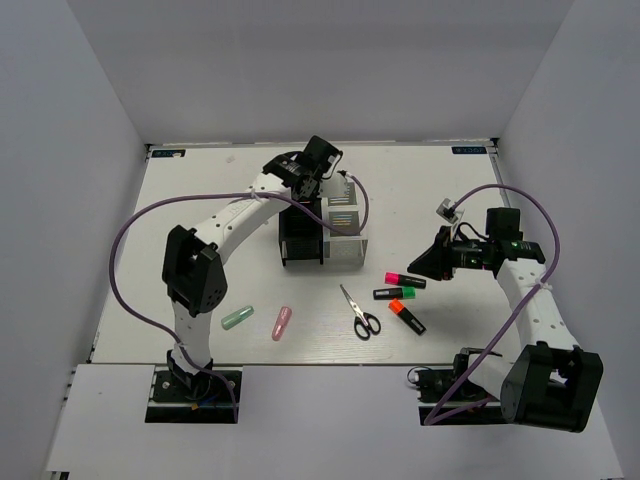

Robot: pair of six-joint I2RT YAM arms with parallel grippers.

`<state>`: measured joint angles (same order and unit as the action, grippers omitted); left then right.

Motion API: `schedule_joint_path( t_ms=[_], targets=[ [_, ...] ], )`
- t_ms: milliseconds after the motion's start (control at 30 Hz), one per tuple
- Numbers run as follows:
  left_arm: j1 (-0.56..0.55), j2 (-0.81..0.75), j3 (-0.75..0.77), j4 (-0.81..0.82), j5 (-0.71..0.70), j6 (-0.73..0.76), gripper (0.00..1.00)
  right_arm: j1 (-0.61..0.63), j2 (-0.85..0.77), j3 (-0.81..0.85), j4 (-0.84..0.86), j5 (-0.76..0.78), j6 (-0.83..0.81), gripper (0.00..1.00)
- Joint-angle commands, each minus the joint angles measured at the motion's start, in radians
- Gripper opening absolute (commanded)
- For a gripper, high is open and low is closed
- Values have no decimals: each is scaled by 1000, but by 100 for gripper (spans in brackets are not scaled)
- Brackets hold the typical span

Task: Sort the stationery into containers
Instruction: Place the stationery into the container

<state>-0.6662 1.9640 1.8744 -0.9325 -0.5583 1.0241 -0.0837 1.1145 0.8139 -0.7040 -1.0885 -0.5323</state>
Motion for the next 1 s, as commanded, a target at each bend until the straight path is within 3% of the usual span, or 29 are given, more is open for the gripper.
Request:
schedule_joint_path(
  t_ms=[0,100,200,267,500,633,967],
  targets=[
    [-4,-27,3,32,-15,8,0,-4,-7,37,-15,-39,-9,25],
    [5,-33,26,14,26,-36,0,-4,-8,33,-12,-39,-12,26],
    [54,-65,91,-25,200,-288,0,-5,-9,34,-12,-36,-8,26],
    [80,-120,86,-12,314,-359,0,-5,-5,33,-15,-44,-12,26],
    [224,-275,-107,242,749,-706,0,-5,-10,30,-20,-44,-17,26],
    [283,-307,-205,412,876,-861,0,-7,-5,27,-9,-48,-9,26],
    [290,-306,-343,690,1049,-1010,0,-5,25,25,-15,-56,-20,27]
  ],
)
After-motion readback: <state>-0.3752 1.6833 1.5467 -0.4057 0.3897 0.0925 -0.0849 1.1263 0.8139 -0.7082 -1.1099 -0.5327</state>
